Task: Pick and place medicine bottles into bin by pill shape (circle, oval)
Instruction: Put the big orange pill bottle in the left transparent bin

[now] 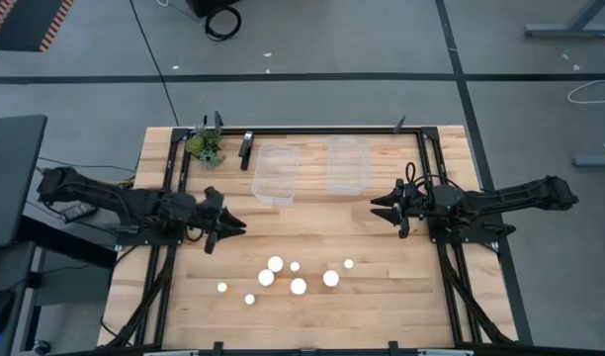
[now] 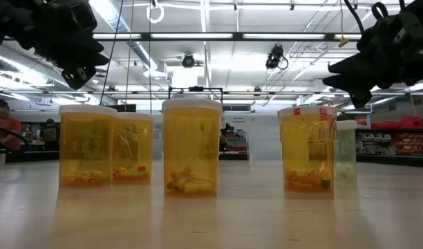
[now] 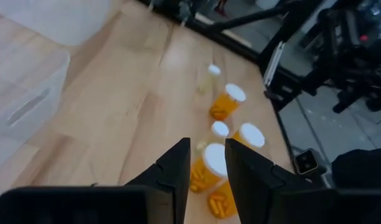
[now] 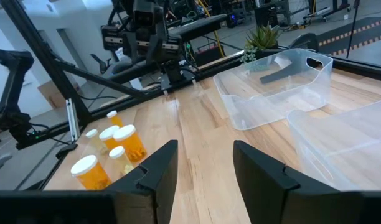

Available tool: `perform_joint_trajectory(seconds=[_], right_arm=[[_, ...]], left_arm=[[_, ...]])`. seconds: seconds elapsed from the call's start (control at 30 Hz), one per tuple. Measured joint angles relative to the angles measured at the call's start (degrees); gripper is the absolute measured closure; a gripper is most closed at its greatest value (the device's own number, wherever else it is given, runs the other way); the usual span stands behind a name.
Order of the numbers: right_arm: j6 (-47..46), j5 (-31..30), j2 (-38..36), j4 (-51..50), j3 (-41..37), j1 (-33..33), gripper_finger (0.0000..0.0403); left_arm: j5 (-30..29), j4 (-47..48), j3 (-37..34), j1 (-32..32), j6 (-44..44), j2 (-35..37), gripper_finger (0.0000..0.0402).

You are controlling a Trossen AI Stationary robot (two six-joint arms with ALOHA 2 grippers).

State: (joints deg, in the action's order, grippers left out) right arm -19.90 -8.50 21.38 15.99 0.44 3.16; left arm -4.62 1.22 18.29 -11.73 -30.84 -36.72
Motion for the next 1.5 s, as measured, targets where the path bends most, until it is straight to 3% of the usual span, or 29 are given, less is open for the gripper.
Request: perform_joint_trajectory(seconds=[0.33, 0.8, 1.5], right_arm=[[0.0, 0.0, 0.01, 0.0, 0.01, 0.0, 0.0242], [0.0, 0.01, 0.01, 0.0, 0.01, 0.0, 0.0242], [0.0, 0.01, 0.01, 0.0, 0.01, 0.02, 0.0242]], left_arm=[[-1.78, 2.6, 7.7, -5.24, -0.48, -15.79, 0.0285], [-1.32, 5.3, 17.76, -10.05, -5.94, -30.68, 0.0185], [-5.43, 35.05, 41.39, -18.44, -14.97, -47.46, 0.0182]])
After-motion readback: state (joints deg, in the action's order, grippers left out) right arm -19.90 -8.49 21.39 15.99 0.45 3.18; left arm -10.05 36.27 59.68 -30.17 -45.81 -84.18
